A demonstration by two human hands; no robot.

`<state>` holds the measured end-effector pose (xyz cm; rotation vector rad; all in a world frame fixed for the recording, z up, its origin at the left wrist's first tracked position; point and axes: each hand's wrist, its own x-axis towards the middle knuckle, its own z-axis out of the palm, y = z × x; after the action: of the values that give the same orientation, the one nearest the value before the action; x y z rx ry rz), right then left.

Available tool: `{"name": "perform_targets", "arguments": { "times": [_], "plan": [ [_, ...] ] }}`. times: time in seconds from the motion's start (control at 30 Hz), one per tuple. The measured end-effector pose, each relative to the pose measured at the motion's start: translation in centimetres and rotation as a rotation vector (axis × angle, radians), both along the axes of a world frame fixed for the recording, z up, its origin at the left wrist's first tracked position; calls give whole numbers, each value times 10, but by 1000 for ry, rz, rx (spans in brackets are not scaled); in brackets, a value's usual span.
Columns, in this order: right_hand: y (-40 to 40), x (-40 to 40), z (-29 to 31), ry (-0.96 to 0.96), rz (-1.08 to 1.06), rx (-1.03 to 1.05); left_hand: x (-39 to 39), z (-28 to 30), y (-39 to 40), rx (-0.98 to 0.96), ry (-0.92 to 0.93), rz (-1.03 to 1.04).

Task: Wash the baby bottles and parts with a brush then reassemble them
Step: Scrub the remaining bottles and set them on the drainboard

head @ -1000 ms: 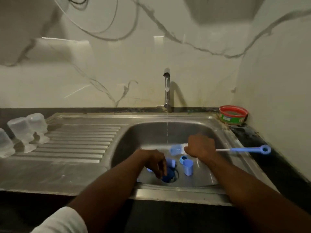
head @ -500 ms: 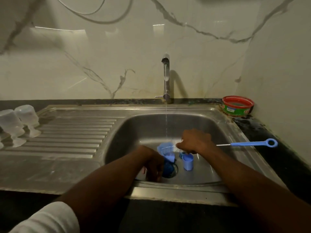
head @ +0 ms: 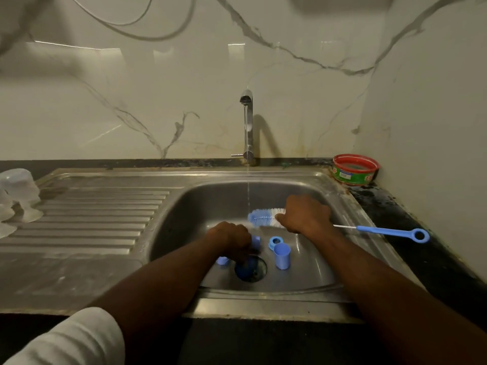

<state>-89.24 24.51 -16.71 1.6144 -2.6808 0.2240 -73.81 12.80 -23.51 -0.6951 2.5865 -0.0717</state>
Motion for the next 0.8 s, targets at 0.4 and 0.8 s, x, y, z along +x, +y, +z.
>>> {"name": "perform_targets", "arguments": {
  "times": [0.4, 0.8],
  "plan": [
    [0, -5, 0, -24, -2, -86, 44, 14, -42, -31, 686, 105],
    [0, -6, -1, -12, -9, -50, 45, -6, -56, 15, 735, 322]
  ]
}}
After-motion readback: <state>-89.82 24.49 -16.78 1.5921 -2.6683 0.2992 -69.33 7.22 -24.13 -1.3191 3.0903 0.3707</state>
